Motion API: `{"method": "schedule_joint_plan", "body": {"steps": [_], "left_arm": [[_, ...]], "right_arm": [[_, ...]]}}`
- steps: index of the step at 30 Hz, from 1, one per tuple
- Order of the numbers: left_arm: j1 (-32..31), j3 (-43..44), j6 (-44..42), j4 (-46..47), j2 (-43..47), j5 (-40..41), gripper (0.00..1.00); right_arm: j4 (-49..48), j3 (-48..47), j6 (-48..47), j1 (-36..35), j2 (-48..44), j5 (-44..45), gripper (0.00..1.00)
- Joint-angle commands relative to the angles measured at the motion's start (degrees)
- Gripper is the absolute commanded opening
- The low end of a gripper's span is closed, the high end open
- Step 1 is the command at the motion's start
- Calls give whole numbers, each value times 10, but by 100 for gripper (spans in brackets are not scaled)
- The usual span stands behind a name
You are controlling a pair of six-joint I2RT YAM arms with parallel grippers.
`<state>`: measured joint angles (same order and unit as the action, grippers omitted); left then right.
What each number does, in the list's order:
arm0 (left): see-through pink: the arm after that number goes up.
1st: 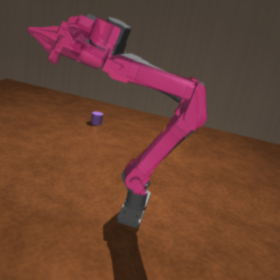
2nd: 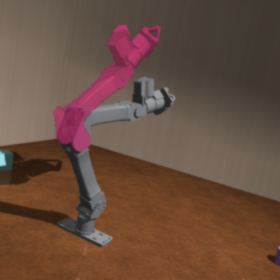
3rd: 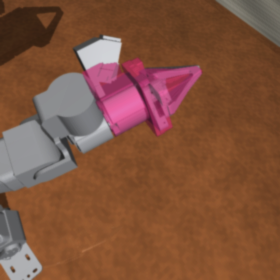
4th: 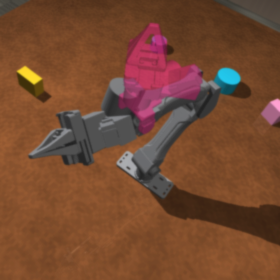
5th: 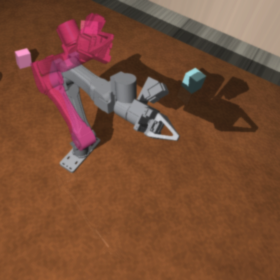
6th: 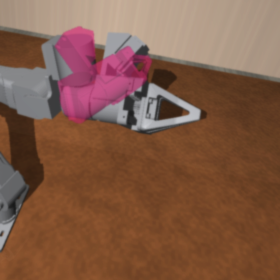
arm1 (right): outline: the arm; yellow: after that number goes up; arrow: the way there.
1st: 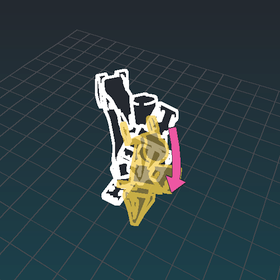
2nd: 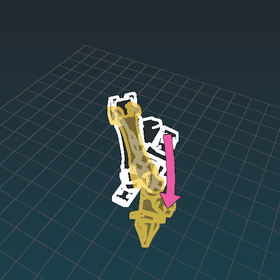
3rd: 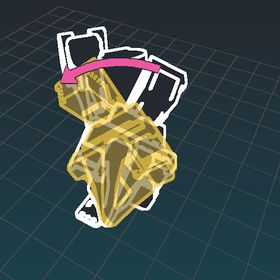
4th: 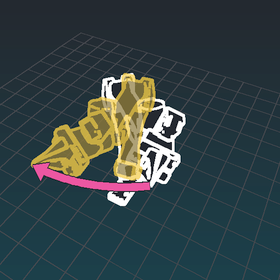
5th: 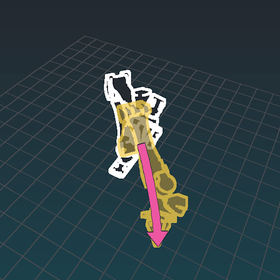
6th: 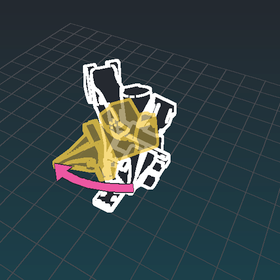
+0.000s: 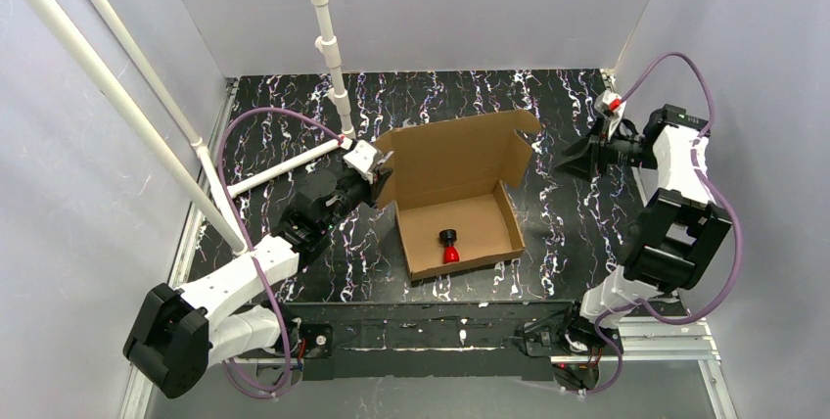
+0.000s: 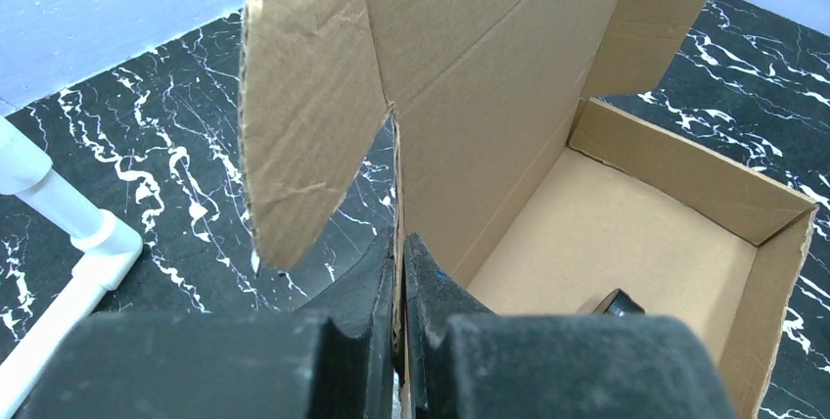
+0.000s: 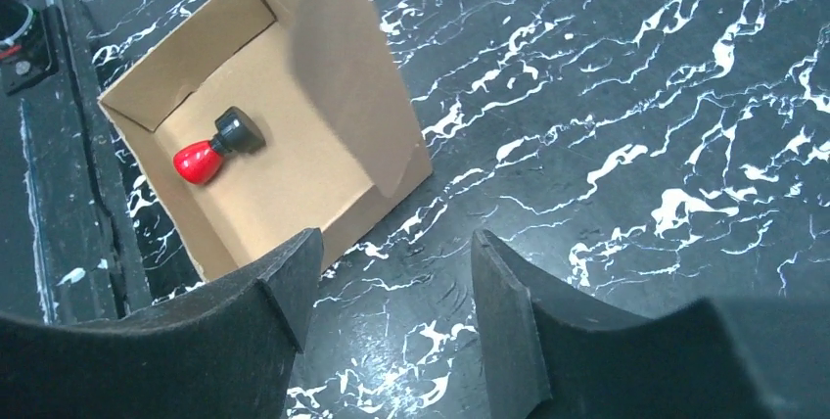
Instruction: Fold the paper box
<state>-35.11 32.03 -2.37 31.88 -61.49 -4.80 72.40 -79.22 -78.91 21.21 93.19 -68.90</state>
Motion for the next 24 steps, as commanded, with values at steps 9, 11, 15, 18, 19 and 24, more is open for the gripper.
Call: {"method": "schedule_joint_plan", "body": {"steps": [9,11,15,18,19,24], "left_arm": [[-2,9,-6,-14,9,-25,0],[-2,9,0,-14,10,-30,0],[-2,7,9,-14,11,-36,0],[-2,5,14,-14,7,-42,0],[-2,5,15,-14,7,-46,0],[-2,3,17,-13,9,-52,0]], "right_arm": [[-624,127,575,-87,-43,91,58],[-622,145,560,-105,-49,63,58],[-617,177,527,-129,-75,19,65],[-629,189,520,-153,-84,19,71],[-627,188,514,-160,-83,16,73],[-533,160,397,-166,-68,-21,81]]}}
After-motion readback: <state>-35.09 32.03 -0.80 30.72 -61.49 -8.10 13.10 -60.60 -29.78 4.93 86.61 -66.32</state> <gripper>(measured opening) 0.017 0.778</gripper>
